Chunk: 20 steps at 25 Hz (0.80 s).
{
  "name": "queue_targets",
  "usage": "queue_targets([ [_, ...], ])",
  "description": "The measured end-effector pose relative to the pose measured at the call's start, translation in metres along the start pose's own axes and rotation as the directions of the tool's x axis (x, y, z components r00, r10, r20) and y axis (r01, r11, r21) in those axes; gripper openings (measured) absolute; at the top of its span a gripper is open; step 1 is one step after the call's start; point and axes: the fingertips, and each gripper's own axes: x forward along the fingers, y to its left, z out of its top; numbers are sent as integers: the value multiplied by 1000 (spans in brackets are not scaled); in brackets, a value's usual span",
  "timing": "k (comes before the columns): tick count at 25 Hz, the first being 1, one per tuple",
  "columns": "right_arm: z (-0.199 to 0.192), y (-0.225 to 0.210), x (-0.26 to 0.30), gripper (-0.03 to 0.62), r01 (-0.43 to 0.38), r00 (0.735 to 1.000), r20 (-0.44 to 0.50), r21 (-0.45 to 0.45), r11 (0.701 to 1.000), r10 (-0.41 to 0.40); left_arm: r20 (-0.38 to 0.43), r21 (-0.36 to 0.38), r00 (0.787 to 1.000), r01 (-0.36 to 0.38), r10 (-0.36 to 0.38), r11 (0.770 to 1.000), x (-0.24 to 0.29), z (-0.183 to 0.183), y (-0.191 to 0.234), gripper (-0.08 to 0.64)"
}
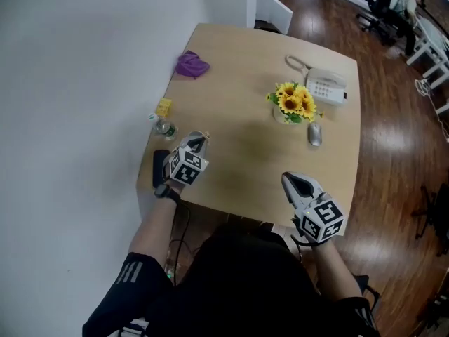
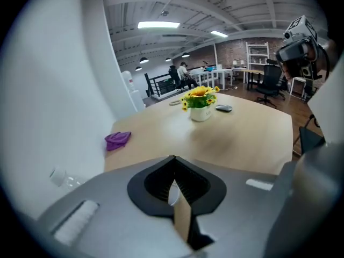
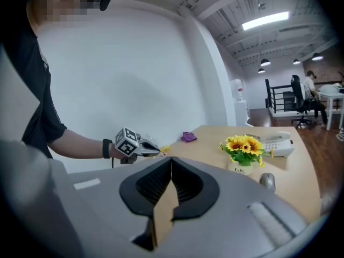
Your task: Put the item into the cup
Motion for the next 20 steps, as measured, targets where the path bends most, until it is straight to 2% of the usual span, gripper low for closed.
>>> queue_targets([
  [3,-2,5,4,9,-6,1000,-12,3,1000,6,-33,-52,999,-25,24,998,3,-26,22,-6],
  [7,-5,7,2,9,6,1000,-23,6,1000,-6,-42,-46,999,-20,18,999,13,-41,32,-6],
  [12,-13,2,-5,9,41,999,-32,23,999,-40,-113,-69,993,15,-23,997,36,-67,27,-5],
  [16,-16,-3,-11,9,66,997,-33,35,997,-65,-118,-55,992,46,-52,997,39,-68,19,14],
  [20,-17,-3,-12,9,72,997,-30,37,997,-71,-83,-29,995,56,-58,998,31,-56,14,34],
])
